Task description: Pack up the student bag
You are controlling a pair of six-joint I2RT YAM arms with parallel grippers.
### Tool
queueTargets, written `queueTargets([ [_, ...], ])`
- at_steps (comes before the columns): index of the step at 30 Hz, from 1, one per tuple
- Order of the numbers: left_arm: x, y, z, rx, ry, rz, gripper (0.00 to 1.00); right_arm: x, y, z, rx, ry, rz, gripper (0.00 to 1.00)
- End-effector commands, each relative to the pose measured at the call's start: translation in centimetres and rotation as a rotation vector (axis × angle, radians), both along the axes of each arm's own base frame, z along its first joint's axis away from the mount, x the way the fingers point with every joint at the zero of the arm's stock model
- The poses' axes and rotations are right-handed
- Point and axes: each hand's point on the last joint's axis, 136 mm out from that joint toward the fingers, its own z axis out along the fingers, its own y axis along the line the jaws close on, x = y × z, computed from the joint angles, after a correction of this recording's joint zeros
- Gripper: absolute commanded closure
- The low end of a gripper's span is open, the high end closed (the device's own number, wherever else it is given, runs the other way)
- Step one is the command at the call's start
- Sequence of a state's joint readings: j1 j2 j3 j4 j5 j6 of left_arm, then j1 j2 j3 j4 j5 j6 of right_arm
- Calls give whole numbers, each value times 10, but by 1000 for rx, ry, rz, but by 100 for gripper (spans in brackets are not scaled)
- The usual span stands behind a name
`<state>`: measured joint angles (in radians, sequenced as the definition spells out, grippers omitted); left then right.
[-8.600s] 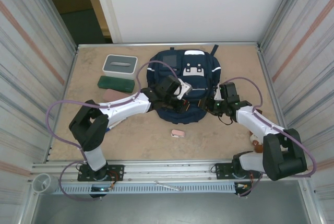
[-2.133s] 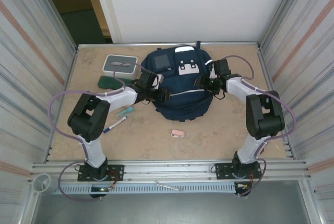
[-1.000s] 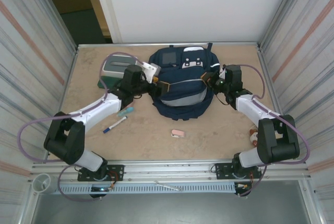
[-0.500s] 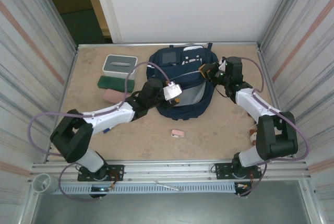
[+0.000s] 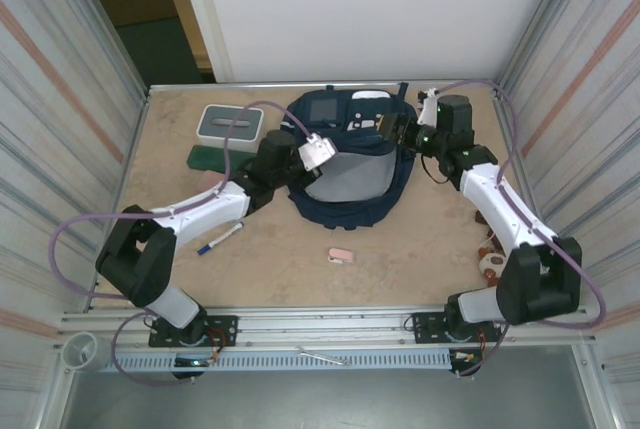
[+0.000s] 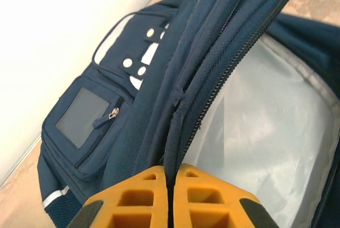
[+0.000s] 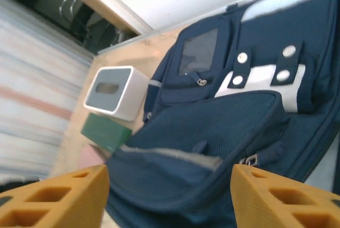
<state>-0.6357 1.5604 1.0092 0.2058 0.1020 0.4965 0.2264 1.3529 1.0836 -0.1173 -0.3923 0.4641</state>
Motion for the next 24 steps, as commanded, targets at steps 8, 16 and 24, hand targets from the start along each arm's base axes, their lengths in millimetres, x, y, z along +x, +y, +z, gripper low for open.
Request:
queueTargets([
  [8, 4, -5, 57, -153, 43, -105, 100, -26, 56, -21, -639, -474, 372, 22],
  [16, 2, -4, 56, -174, 72, -109, 97, 8, 81, -34, -811, -527, 371, 51],
  [24, 25, 89, 54, -347, 147, 432, 29, 8, 82, -20, -662, -436, 260, 100],
])
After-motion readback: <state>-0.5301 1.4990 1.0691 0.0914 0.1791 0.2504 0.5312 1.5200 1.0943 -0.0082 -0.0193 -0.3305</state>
